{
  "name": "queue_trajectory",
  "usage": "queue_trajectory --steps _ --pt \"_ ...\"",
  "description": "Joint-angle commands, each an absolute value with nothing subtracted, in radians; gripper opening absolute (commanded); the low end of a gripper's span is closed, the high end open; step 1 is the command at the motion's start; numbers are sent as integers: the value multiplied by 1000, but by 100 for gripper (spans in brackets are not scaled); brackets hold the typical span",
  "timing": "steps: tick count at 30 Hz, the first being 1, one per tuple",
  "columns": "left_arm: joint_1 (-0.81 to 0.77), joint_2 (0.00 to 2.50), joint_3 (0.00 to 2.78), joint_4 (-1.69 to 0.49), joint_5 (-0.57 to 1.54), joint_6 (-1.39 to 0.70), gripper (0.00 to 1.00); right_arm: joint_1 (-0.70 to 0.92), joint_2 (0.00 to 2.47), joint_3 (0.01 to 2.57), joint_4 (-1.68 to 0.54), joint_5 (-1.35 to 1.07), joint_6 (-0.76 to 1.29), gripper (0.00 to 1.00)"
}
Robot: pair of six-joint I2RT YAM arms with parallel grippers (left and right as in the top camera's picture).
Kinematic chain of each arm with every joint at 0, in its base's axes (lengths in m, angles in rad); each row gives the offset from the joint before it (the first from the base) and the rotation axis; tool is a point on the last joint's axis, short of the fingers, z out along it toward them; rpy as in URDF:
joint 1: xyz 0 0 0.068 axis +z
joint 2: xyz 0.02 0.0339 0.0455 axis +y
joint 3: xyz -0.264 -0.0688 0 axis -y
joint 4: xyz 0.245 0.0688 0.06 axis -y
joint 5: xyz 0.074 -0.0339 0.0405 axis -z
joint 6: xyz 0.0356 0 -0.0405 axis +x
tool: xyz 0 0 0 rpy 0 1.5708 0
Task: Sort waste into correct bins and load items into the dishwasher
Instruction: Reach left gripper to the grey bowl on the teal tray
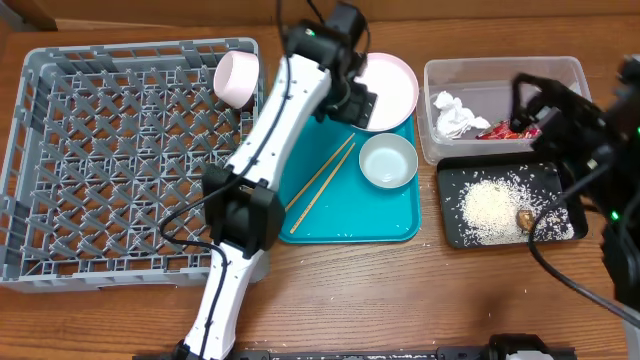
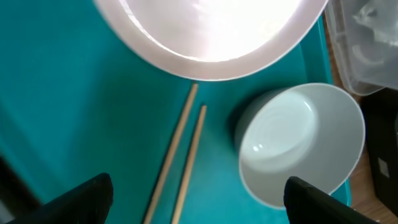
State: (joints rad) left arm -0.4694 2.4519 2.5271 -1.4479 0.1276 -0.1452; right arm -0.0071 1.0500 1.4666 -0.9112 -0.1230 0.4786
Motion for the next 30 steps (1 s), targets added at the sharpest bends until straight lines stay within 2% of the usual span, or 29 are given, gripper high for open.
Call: queue_trajectory --steps 1,5,13,15,17,25,30 --pt "-518 2437 2406 -1361 121 -148 88 -42 1055 1463 -966 -86 486 100" --pt "-545 2437 2312 -1261 135 -150 82 -41 1071 1460 -1017 -87 487 100" --pt "-588 2437 2199 -1199 120 -152 46 -41 1130 1460 -1052 -94 487 100" --pt "-588 2437 2196 -1200 119 -154 32 -41 1145 1460 -1053 -99 487 100" --pt "-586 2437 2196 -1206 120 -154 4 -41 1156 1460 -1053 -99 487 100" --pt "-559 2400 2354 -1412 63 -154 4 -41 1196 1460 -1053 -109 487 100" --pt "-518 2284 2414 -1541 -69 -215 4 -41 1201 1460 -1054 -110 487 100"
